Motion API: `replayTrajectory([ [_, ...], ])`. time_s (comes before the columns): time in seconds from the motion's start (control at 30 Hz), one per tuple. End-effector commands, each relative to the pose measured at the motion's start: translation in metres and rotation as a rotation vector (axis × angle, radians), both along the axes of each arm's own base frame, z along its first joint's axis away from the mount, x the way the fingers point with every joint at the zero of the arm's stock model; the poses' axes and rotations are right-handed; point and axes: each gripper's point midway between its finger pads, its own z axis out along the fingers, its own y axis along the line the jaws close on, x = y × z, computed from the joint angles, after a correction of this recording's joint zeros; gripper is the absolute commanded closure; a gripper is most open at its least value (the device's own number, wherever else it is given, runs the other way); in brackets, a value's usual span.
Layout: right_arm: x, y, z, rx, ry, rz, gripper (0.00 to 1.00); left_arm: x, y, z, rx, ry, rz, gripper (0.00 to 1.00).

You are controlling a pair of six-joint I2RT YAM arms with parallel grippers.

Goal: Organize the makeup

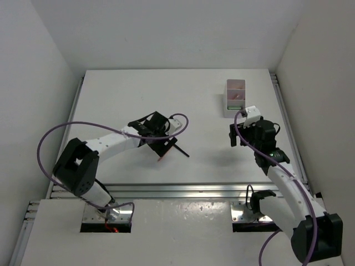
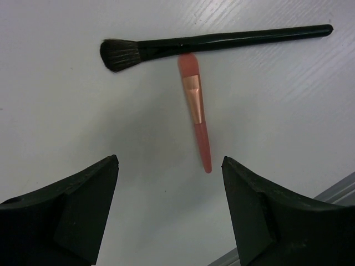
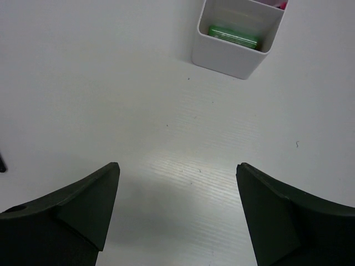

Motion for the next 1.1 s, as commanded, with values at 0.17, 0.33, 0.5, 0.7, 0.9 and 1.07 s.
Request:
replayTrajectory([
  [0.17, -0.02, -0.02, 0.003, -0.043, -0.018, -0.095, 0.15, 0.022, -0.024, -0.029, -0.062, 0.059, -0.041, 0.24],
  [0.33, -0.03, -0.029, 0.012, -0.077, -0.008, -0.125, 0.15, 0.02, -0.028, -0.049, -0.058, 0.112, -0.031, 0.25],
  [0.5, -0.036, -0.039, 0.023, -0.113, -0.001, -0.157, 0.15, 0.018, -0.031, -0.067, -0.052, 0.169, 0.001, 0.36],
  [0.7, -0.034, -0.046, 0.036, -0.128, -0.035, -0.191, 0.15, 0.003, -0.014, -0.085, -0.006, 0.244, 0.079, 0.77],
  [0.9, -0.03, -0.052, 0.037, -0.166, -0.075, -0.204, 0.15, -0.007, 0.002, -0.075, 0.002, 0.243, 0.1, 0.99],
  [1.07, -0.022, -0.047, 0.032, -0.16, -0.069, -0.183, 0.15, -0.013, 0.017, -0.066, 0.013, 0.263, 0.131, 1.0],
])
